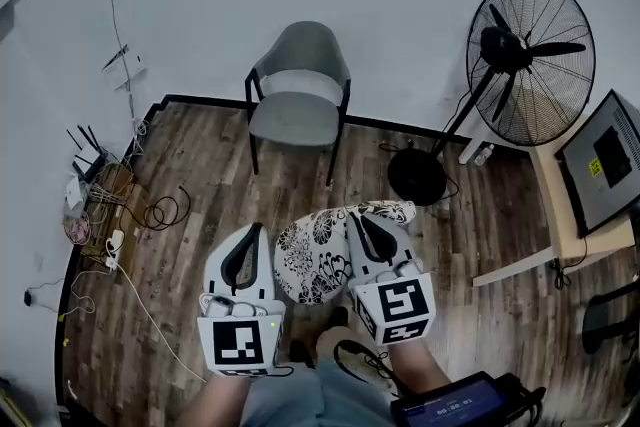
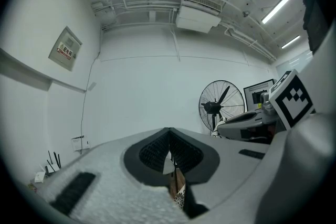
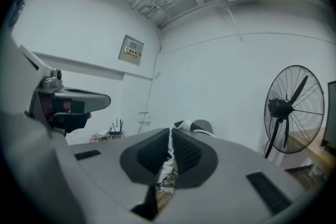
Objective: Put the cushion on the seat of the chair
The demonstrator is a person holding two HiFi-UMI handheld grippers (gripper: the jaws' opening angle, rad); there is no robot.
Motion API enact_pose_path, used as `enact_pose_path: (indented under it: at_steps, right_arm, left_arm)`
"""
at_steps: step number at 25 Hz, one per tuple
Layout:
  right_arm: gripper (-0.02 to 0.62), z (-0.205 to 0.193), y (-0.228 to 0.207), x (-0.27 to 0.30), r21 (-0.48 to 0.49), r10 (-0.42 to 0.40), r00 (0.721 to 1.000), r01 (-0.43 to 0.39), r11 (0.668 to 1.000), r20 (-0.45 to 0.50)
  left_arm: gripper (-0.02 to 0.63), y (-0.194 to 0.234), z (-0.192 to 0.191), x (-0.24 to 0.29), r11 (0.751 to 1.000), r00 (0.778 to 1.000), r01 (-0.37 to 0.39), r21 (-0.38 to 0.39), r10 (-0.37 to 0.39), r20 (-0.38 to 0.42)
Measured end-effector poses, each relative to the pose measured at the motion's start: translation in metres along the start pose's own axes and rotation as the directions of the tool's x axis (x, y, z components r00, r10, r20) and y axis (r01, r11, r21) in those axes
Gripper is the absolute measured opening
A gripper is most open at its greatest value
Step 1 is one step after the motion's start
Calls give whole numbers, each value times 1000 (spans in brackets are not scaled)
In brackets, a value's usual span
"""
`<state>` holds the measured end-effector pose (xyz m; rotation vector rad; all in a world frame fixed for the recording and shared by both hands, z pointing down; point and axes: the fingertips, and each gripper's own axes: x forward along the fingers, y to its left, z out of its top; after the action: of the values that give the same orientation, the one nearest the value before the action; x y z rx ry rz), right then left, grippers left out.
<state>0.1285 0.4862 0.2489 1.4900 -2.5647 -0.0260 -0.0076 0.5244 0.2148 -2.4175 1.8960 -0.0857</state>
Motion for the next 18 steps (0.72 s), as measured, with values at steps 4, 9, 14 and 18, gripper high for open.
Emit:
enact_pose_path:
  at_steps: [4, 9, 14, 18]
  right_arm:
    - [14, -7, -3, 26, 7, 0, 1000, 0, 1000, -12]
    - [14, -19, -24, 67, 31, 11, 1000, -10, 999, -29]
    - [14, -34, -53, 119, 46, 38, 998, -35, 998, -56]
    - [14, -36, -80, 170, 68, 71, 995, -66, 995, -65]
  left_arm:
    - [8, 10, -14, 21, 1000, 1000, 4, 2, -4, -30]
    - [8, 21, -32, 66, 999, 998, 5, 33, -3, -67]
    - [8, 30, -49, 128, 999, 994, 9, 46, -4, -110]
    - [8, 39, -56, 187, 996, 991, 18, 87, -6, -136]
